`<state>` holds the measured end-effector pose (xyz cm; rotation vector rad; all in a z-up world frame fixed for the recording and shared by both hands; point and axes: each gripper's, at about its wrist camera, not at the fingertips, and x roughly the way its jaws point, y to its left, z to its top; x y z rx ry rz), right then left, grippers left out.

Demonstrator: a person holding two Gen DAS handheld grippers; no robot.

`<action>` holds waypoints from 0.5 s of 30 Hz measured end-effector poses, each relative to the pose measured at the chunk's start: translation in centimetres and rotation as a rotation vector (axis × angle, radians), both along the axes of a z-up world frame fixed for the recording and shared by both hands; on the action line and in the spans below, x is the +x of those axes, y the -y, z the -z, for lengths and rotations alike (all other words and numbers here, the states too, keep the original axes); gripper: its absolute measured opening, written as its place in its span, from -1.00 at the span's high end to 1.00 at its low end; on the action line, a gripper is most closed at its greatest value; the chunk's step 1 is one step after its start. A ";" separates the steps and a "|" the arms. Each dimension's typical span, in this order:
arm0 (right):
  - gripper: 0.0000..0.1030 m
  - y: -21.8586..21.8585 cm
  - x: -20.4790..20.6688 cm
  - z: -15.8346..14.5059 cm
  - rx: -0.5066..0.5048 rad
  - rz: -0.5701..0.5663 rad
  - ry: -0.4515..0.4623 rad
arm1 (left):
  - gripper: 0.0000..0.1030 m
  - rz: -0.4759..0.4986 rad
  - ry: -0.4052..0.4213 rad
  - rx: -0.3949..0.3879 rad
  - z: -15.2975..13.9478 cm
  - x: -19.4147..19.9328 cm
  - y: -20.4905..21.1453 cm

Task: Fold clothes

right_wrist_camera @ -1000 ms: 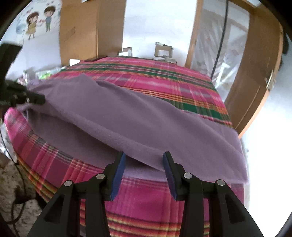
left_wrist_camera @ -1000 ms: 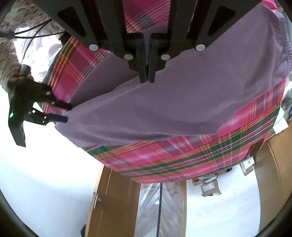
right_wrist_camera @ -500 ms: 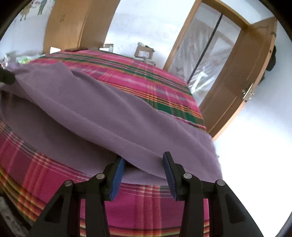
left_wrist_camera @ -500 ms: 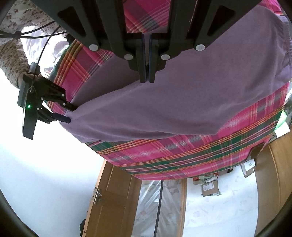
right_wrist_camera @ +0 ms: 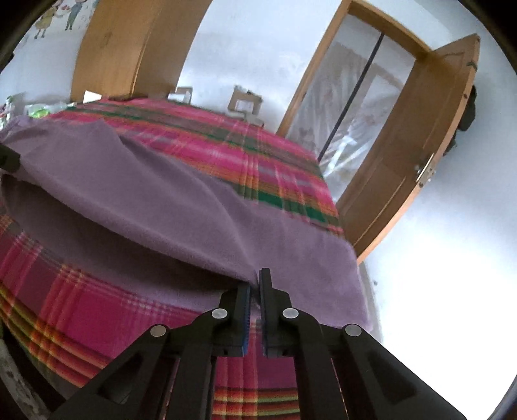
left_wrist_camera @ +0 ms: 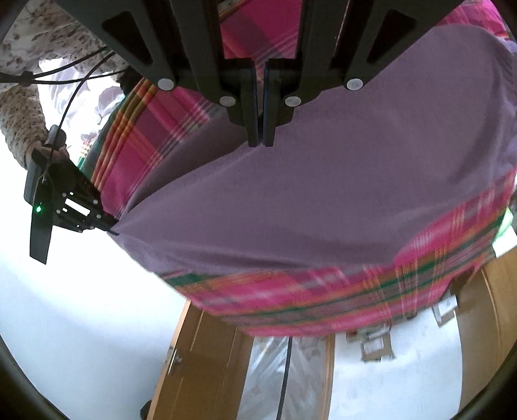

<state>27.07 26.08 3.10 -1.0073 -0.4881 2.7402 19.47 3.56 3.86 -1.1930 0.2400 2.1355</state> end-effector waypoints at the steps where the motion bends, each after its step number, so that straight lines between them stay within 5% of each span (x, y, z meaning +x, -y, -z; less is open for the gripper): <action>1: 0.91 -0.1 -0.1 0.3 -0.005 0.000 0.011 | 0.95 0.003 0.002 -0.007 0.2 0.1 -0.1; 6: 0.89 -0.4 0.2 0.9 -0.045 -0.023 0.068 | 0.95 0.017 0.020 -0.037 0.8 0.3 -0.3; 15: 0.67 -5.8 1.7 -0.9 -0.382 0.021 0.085 | 0.94 0.092 0.029 -0.023 0.0 0.8 -0.8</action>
